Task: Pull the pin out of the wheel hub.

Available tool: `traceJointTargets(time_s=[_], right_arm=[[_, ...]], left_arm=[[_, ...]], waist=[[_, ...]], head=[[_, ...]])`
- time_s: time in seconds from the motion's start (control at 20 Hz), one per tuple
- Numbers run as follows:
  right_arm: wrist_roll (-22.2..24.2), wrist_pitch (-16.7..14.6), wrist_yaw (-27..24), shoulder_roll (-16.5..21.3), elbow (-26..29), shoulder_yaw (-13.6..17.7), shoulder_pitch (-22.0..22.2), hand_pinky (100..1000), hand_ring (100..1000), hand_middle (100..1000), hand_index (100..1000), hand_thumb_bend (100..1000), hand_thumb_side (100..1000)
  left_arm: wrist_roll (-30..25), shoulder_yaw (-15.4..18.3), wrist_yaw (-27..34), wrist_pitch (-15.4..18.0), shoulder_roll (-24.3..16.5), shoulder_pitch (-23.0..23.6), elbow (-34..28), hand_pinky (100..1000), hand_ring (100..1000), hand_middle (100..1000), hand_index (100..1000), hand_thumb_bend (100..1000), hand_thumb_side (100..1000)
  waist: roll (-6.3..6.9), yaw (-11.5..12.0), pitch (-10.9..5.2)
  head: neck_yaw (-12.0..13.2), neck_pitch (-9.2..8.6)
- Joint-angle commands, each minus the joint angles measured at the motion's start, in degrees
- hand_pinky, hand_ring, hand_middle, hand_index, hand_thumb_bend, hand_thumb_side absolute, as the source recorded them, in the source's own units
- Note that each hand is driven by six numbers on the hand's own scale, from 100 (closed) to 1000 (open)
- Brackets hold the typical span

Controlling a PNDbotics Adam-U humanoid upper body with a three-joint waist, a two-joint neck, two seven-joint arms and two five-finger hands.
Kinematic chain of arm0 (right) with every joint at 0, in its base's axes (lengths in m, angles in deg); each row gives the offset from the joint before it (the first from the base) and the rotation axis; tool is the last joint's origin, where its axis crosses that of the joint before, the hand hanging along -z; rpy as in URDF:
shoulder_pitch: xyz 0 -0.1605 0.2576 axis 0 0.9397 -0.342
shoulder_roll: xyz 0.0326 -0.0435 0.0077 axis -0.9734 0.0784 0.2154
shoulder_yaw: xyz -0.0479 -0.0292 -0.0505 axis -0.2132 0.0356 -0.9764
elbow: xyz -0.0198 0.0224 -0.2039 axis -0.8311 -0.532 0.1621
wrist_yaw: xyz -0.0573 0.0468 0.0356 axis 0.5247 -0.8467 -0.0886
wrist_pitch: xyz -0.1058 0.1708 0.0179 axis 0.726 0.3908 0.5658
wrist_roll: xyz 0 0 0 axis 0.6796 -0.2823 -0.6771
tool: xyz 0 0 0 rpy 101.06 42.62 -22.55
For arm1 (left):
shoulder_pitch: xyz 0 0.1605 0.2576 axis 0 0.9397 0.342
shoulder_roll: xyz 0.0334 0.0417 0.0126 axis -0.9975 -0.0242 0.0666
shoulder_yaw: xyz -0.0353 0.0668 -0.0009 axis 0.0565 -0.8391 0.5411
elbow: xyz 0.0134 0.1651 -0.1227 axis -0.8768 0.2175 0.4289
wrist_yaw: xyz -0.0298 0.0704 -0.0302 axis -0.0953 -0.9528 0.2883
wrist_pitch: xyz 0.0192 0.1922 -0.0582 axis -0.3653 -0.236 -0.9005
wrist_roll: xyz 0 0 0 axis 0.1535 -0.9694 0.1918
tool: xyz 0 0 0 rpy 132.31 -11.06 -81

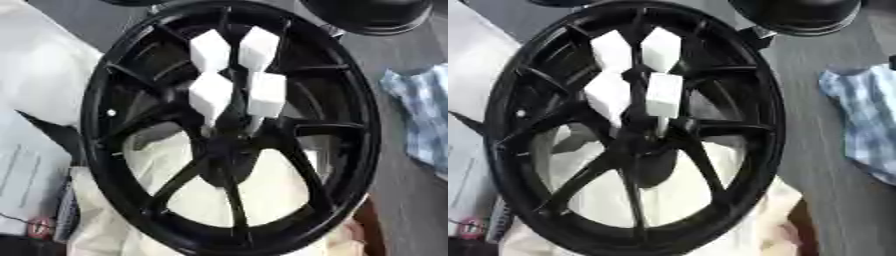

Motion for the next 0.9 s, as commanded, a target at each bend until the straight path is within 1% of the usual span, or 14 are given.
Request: traceJointTargets(time_s=[0.05, 0.3, 0.5, 0.65, 0.75, 0.8, 0.85, 0.9], right_arm=[[0.0, 0.0, 0.1, 2.1, 0.9, 0.4, -0.1, 940, 797, 624, 759, 100, 476], [0.1, 0.1, -0.1, 2.2, 0.9, 0.3, -0.5, 940, 798, 625, 760, 100, 474], [0.3, -0.1, 0.8, 3.7, 0.9, -0.1, -0.7, 932, 801, 633, 763, 100, 444], [0.3, 0.0, 3.3, 6.9, 0.9, -0.2, -0.7, 921, 806, 645, 770, 100, 387], [0.9, 0.4, 6.0, 10.2, 0.9, -0.4, -0.9, 908, 811, 665, 786, 100, 308], [1.6, 0.7, 7.7, 11.8, 0.9, -0.5, -1.2, 907, 812, 668, 788, 100, 300], [2.8, 0.9, 9.9, 13.7, 0.9, -0.6, -1.5, 892, 814, 688, 796, 100, 220], [4.5, 1.0, 12.4, 15.3, 0.9, -0.8, -2.0, 889, 814, 691, 795, 100, 211]], left_arm=[[-0.4, 0.1, -0.2, 0.0, -1.4, -0.3, -0.9, 820, 668, 545, 777, 100, 727], [-0.9, -0.2, -0.6, 0.3, -2.9, -0.6, -0.9, 819, 668, 546, 777, 100, 720], [-1.2, -0.3, -0.4, 0.2, -2.9, -0.6, -0.9, 819, 668, 545, 776, 100, 725], [-1.3, -0.3, -0.4, 0.1, -3.1, -0.4, -0.9, 819, 669, 545, 776, 100, 725], [-1.3, -0.3, -0.4, 0.0, -3.3, -0.1, -0.9, 819, 669, 545, 776, 100, 727], [-1.3, -0.4, -0.4, -0.1, -3.3, 0.0, -0.9, 819, 669, 545, 776, 100, 727], [-1.4, -0.4, -0.5, -0.2, -3.3, 0.1, -0.9, 819, 669, 545, 776, 100, 730], [-1.4, -0.4, -0.5, -0.2, -3.4, 0.2, -0.9, 819, 669, 545, 776, 100, 731]], waist=[[0.23, -0.1, -1.09], [0.30, -0.2, -1.07], [0.12, -0.4, -1.16], [-0.04, -0.6, -1.42], [-0.23, -0.7, -1.62], [-0.31, -0.8, -1.71], [-0.45, -0.9, -1.82], [-0.55, -1.0, -1.91]], head=[[-0.2, 0.00], [-0.1, -0.17], [0.1, 0.01], [0.4, 0.14], [0.6, 0.33], [0.7, 0.41], [0.7, 0.47], [0.7, 0.52]])
